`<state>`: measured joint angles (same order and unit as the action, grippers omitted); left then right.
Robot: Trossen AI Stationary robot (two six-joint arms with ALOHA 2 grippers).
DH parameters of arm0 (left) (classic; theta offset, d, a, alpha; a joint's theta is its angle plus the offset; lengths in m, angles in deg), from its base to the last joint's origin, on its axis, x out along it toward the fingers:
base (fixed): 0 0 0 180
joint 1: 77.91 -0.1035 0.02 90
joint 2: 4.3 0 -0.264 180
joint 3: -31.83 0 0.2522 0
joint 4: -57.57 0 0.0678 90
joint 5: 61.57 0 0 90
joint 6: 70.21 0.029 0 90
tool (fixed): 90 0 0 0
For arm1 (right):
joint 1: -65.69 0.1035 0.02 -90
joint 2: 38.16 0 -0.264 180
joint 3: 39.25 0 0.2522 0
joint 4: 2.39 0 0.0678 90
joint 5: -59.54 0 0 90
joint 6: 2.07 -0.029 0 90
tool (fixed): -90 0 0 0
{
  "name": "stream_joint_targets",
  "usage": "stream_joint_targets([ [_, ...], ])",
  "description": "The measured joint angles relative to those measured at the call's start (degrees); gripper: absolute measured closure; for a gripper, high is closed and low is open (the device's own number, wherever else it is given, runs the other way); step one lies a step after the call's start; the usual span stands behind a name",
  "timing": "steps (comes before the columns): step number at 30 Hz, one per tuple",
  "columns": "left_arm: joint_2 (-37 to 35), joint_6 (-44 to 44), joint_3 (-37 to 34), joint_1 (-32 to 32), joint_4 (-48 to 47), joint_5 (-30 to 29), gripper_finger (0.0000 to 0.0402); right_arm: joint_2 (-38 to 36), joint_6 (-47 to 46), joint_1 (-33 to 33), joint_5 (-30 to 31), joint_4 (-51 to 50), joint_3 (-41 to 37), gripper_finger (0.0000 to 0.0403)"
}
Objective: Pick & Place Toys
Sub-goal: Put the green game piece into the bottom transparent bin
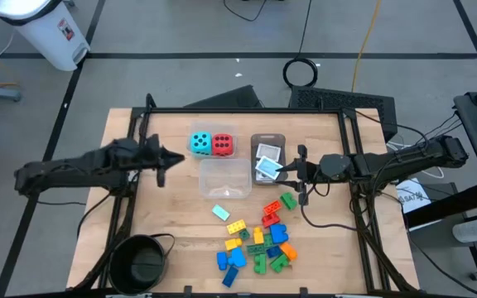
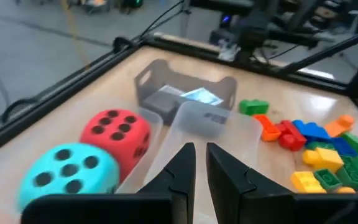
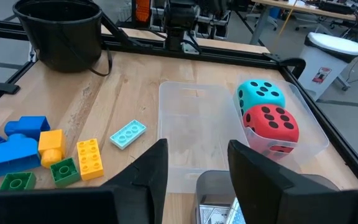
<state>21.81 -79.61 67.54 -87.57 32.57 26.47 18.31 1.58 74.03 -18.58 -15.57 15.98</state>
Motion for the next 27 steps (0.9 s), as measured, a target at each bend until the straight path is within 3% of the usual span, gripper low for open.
stream_joint_targets([
  [4, -0.07, 2.1, -5.35, 2.71, 8.76, 0.22, 0.036, 0.0, -0.01, 0.0, 0.0, 0.0, 0.0, 0.0264],
  [11, -2.04, 6.7, -7.93, 7.29, 10.64, -0.05, 0.036, 0.0, -1.47, 0.0, -0.13, -0.44, 0.0, 0.0264],
  [19, -5.84, 7.47, -13.48, 11.36, 18.98, -6.45, 0.036, 0.01, -1.47, 0.0, -0.15, -0.61, 0.0, 0.0264],
  [27, -11.04, 8.99, -15.95, 12.36, 15.49, -7.63, 0.036, 0.01, -2.59, 0.0, -0.19, -0.73, 0.0, 0.0264],
])
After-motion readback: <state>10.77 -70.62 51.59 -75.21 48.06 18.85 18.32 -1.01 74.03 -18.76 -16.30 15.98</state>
